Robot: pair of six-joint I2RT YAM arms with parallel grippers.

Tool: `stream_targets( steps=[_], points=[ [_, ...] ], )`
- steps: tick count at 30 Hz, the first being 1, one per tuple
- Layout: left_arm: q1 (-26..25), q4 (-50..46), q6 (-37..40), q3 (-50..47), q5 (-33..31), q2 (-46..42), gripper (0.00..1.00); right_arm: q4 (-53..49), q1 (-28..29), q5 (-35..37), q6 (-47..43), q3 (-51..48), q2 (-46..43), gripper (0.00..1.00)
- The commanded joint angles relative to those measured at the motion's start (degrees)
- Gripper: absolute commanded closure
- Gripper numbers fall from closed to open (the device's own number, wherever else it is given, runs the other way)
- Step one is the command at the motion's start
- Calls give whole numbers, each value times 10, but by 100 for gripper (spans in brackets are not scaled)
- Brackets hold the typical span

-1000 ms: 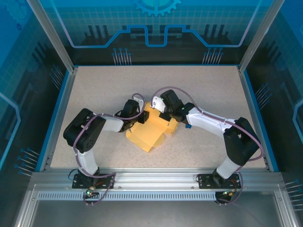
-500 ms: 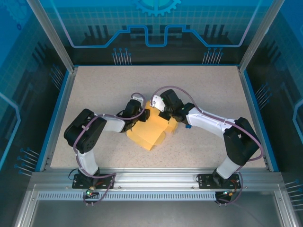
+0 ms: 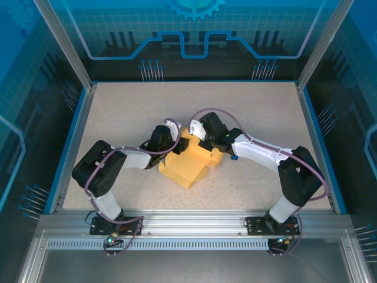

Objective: Fold the paper box

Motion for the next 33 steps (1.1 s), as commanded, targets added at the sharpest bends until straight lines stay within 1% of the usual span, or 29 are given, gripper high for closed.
stream_targets(
  steps=[1, 6, 14, 20, 27, 30, 33],
  points=[
    [4, 13, 23, 15, 20, 13, 55, -8, -4, -4, 0, -5, -19, 100],
    [5, 35, 18, 5, 22, 21, 66, -5, -5, -3, -1, -10, -17, 100],
    [6, 96, 16, -13, 29, 30, 80, -4, -5, 3, 0, -9, -13, 100],
    [5, 140, 17, -24, 30, 38, 86, -5, -4, 6, 4, -4, -16, 95],
    [5, 167, 23, -31, 37, 41, 90, -6, -3, 9, 6, -3, -22, 94],
    [3, 170, 20, -31, 37, 41, 90, -13, -4, 6, 10, 3, -27, 86],
    [-1, 170, 16, -27, 40, 39, 90, -26, -4, -12, 19, 13, -36, 74]
  ],
)
